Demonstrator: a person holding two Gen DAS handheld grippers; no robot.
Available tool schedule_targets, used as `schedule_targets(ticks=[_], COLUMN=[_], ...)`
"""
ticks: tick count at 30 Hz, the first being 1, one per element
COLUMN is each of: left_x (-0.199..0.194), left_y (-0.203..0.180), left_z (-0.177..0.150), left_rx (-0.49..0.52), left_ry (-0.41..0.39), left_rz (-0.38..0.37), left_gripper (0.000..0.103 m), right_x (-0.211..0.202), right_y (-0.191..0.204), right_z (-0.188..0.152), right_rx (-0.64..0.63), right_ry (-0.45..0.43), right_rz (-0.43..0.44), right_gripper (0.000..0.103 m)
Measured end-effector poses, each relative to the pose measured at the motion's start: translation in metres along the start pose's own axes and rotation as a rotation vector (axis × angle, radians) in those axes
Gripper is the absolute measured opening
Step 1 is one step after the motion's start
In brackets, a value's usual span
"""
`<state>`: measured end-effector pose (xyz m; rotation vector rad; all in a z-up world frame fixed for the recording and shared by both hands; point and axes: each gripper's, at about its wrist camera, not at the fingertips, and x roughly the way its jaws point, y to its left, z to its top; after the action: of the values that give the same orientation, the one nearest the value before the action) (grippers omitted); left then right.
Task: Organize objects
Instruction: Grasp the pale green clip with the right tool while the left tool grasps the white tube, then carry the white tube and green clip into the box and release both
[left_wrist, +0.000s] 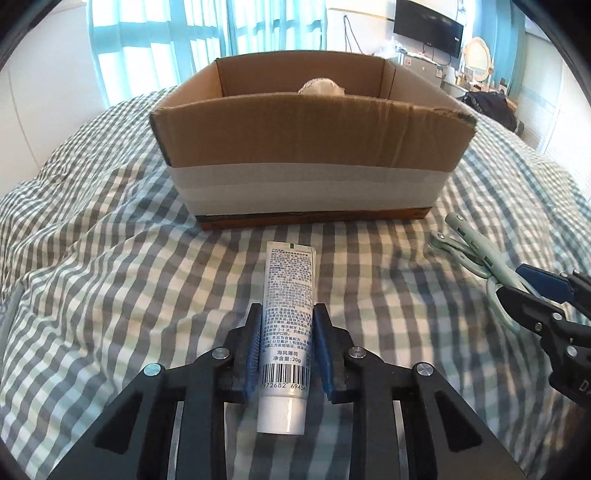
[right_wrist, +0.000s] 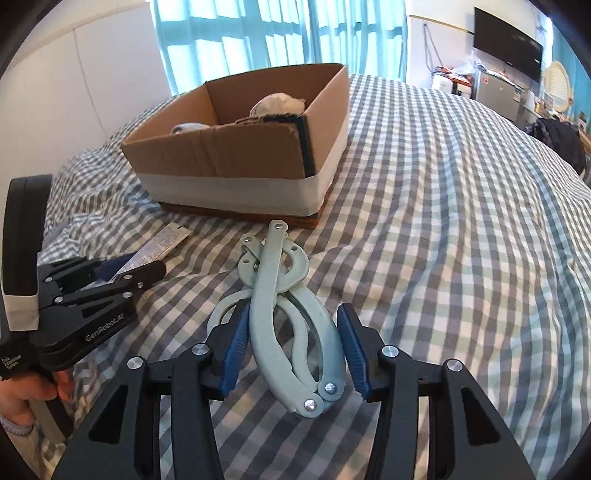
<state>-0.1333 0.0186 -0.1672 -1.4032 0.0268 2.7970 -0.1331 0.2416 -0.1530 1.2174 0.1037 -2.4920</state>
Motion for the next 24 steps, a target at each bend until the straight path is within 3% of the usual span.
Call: schedule_targets(ticks=[14, 24], left_x=[-0.06, -0.104], left_y=[-0.008, -0.01], left_z=[-0.005, 0.0], left_rx=[0.003, -0.005], left_ry=[-0.083, -0.164], left_rz=[-0.022, -0.016], left_gripper=[0.027, 0.026], right_x=[-0.063, -0.106], right_y=[0.015, 0.029], right_z=[-0.016, -0.006], right_rx=[-0.001, -0.028], right_ry=[-0.082, -0.171], right_rz=[0.0, 0.01], right_gripper=[0.047, 0.047])
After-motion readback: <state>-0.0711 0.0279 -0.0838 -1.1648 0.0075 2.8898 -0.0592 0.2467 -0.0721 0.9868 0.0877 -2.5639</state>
